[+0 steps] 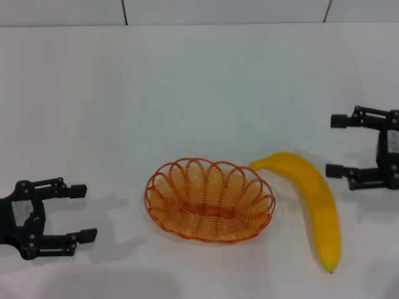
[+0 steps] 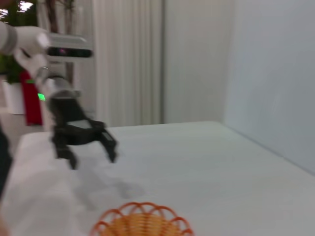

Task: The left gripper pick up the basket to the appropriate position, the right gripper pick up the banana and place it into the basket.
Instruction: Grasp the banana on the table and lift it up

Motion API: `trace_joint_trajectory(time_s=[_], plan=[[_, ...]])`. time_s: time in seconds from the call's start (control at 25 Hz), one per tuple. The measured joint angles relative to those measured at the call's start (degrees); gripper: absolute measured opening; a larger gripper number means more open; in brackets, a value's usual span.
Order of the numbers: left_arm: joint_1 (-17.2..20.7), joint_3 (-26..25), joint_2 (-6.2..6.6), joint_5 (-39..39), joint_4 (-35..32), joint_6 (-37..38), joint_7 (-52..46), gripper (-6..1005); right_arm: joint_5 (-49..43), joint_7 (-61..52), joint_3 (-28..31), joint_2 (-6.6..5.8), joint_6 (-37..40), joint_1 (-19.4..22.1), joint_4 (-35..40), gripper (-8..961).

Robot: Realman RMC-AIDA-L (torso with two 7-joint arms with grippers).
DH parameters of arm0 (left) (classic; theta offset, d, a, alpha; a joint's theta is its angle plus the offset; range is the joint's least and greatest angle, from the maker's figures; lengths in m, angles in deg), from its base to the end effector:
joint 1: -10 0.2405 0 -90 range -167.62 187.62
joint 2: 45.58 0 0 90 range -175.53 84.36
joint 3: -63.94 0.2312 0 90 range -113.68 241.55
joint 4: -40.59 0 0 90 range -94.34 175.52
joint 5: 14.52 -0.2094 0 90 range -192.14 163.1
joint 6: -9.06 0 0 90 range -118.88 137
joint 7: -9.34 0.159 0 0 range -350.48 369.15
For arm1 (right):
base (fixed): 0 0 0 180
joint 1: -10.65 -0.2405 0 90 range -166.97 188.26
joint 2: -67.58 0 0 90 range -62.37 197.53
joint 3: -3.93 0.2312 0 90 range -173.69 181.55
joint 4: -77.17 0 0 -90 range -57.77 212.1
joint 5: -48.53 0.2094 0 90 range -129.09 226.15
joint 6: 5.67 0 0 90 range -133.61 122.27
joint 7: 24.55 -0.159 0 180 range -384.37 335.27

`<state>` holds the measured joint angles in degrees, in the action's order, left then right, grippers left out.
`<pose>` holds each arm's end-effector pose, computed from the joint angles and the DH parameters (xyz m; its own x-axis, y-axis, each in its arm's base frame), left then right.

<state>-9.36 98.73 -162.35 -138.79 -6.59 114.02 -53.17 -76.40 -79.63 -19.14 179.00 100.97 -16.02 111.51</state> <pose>-0.2896 0.2514 0.0390 0.9215 0.1564 0.3555 0.2314 -0.9563 -0.1790 0.2808 0.2786 0.0606 0.8773 -0.0461 -0.4778 -0.1906 -0.9470 -0.2587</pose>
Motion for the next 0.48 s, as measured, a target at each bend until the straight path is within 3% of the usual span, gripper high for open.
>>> trace_joint_trajectory(time_s=[0.16,0.28,0.36,0.48], plan=[[0.0,-1.0,0.01,0.0,0.3,-0.4,0.1,815,-0.5,-5.2,-0.3,0.22,7.4,0.4,6.9,883],[-0.1,-1.1,-0.05,0.0,0.4,-0.8,0.1,815,-0.8,-12.9,-1.8,1.72,10.2,0.5,16.4,883],[-0.4,-1.1,-0.08,0.0,0.7,-0.9,0.1,815,-3.5,-21.7,-5.5,3.3,8.5,0.2,25.0,883],[-1.2,-1.1,-0.08,0.2,2.0,-1.0,0.1,815,-8.3,-30.9,-10.6,4.46,6.2,0.1,32.6,883]])
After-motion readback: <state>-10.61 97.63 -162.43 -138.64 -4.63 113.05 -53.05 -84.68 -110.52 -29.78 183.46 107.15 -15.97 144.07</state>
